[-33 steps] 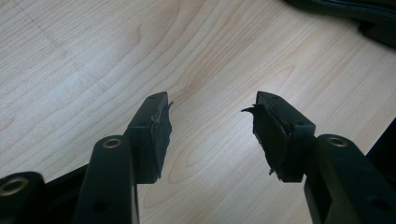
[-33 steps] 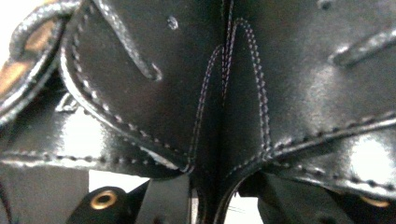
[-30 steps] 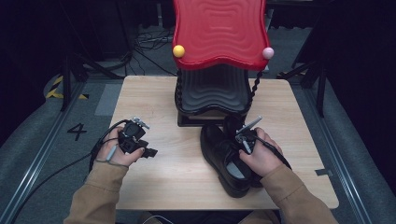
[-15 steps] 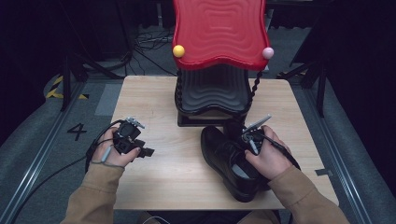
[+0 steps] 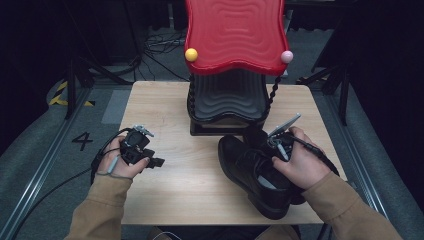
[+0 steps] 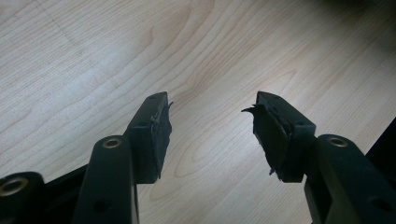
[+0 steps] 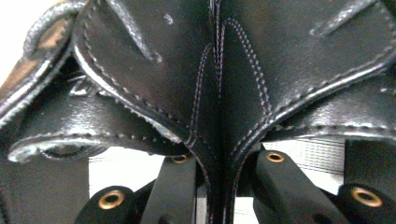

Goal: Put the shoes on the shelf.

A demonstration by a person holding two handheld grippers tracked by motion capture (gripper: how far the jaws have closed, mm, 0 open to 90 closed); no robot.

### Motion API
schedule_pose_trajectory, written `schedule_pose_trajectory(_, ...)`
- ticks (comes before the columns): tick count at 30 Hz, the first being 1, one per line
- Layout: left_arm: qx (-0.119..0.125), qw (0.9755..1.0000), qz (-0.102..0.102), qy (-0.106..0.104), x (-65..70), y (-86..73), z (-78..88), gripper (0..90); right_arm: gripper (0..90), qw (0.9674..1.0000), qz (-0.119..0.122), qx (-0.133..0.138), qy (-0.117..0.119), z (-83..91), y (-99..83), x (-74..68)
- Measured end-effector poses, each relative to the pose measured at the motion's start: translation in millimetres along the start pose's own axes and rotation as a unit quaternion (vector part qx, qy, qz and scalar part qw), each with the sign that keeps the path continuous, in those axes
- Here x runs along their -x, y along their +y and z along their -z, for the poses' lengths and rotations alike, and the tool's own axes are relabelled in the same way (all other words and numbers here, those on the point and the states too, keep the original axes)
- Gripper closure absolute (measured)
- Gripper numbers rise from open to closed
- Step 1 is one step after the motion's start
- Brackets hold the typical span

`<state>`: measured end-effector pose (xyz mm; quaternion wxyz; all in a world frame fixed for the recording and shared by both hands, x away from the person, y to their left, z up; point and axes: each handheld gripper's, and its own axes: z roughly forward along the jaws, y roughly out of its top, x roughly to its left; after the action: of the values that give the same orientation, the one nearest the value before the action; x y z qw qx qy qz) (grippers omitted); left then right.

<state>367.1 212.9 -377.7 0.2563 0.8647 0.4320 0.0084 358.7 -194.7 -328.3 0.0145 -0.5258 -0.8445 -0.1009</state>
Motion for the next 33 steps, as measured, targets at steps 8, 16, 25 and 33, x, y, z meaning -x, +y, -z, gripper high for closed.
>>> schedule_pose_trajectory(8, 0.004, 1.0000, 0.003, 0.003, -1.4, -1.6, 3.2, 46.9, 82.0, 1.0000, 0.008, -0.003, -0.001, 28.8, -1.4, -2.9)
schedule_pose_trajectory(16, 0.006, 1.0000, 0.004, 0.004, -2.1, -2.5, 5.2, 46.9, 82.0, 0.9998, 0.014, 0.005, 0.011, 66.6, -5.7, -8.5)
schedule_pose_trajectory(25, 0.008, 0.9999, 0.007, 0.006, -3.4, -4.6, 6.7, 46.8, 81.9, 0.9995, 0.023, 0.017, 0.013, 108.2, -1.7, -12.8)
schedule_pose_trajectory(33, 0.009, 0.9999, 0.012, 0.007, -5.8, -6.5, 7.1, 46.8, 81.9, 0.9989, 0.024, 0.039, 0.015, 155.6, 6.9, -15.6)
